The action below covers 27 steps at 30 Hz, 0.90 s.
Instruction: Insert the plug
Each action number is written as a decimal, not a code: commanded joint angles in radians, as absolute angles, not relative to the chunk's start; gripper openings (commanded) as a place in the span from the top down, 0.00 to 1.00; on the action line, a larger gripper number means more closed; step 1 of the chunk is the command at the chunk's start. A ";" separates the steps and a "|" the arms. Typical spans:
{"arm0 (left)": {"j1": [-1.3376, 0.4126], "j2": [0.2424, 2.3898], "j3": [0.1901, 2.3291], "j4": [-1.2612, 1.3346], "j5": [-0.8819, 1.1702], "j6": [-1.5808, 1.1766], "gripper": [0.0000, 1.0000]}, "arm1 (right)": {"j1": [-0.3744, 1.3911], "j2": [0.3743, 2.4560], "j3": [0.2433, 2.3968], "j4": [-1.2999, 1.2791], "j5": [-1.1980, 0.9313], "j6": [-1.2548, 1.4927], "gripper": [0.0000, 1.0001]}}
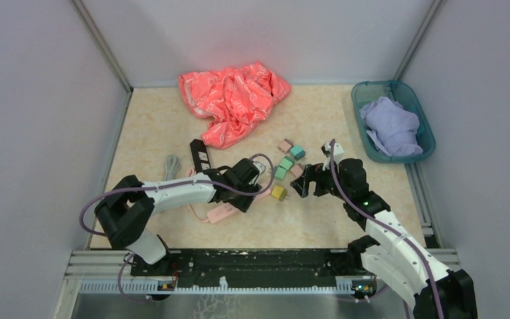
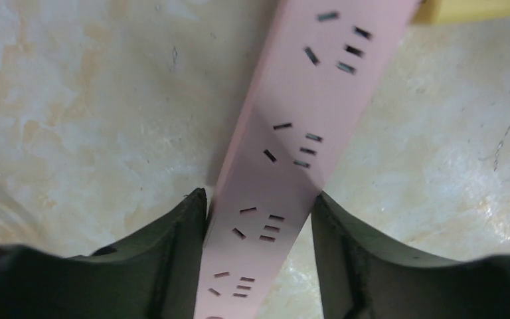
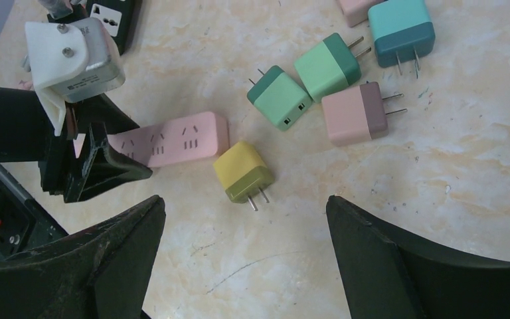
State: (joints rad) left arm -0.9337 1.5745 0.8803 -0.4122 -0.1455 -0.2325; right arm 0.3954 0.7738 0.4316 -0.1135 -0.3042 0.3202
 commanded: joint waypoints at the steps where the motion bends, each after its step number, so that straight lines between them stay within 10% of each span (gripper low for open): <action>1: -0.941 1.628 0.945 -0.397 -0.137 -0.254 0.49 | 0.407 0.760 0.425 -0.059 -0.276 0.331 0.09; 9: -0.939 1.704 1.032 -0.340 -0.053 -0.358 0.58 | 0.408 0.743 0.419 -0.063 -0.254 0.331 0.09; 18: -0.937 1.675 1.054 -0.368 -0.153 -0.396 0.21 | 0.408 0.726 0.426 -0.090 -0.248 0.311 0.09; 27: -0.849 1.521 0.980 -0.423 -0.291 -0.395 0.10 | 0.408 0.744 0.430 -0.083 -0.254 0.291 0.09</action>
